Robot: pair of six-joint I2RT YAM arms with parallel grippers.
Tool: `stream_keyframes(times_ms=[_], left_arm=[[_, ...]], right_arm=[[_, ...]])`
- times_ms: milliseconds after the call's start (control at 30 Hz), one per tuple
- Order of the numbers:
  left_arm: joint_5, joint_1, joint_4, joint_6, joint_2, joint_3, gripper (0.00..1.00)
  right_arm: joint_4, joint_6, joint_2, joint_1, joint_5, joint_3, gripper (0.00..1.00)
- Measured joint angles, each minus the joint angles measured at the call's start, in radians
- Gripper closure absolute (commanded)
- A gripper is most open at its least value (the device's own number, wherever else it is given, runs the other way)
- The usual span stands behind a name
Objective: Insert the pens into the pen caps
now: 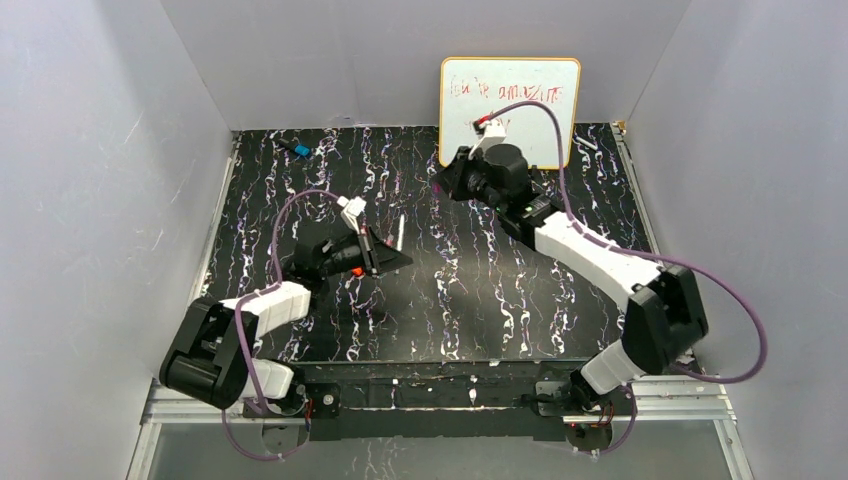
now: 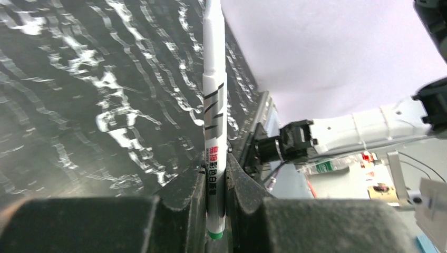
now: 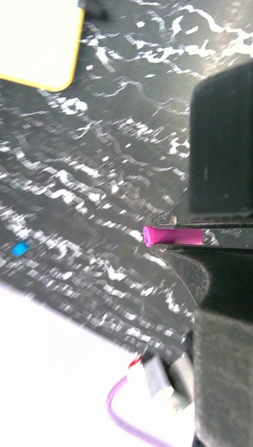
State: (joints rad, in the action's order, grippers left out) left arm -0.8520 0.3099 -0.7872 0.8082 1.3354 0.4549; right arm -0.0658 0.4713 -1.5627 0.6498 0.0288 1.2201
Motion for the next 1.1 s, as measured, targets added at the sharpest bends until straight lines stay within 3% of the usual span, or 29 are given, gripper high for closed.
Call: stream_keyframes(times_ms=[167, 367, 1100], left_arm=[[0.041, 0.121, -0.187, 0.114, 0.000, -0.008, 1.00], [0.080, 0.171, -0.325, 0.189, 0.031, -0.007, 1.00], [0.110, 0.172, -0.380, 0.225, 0.045, 0.003, 1.00]], right_arm=[[-0.177, 0.067, 0.097, 0.000, -0.039, -0.053, 0.99], [-0.205, 0.107, 0.097, 0.000, -0.092, -0.057, 0.99], [-0.191, 0.132, 0.131, 0.098, -0.111, -0.089, 0.99]])
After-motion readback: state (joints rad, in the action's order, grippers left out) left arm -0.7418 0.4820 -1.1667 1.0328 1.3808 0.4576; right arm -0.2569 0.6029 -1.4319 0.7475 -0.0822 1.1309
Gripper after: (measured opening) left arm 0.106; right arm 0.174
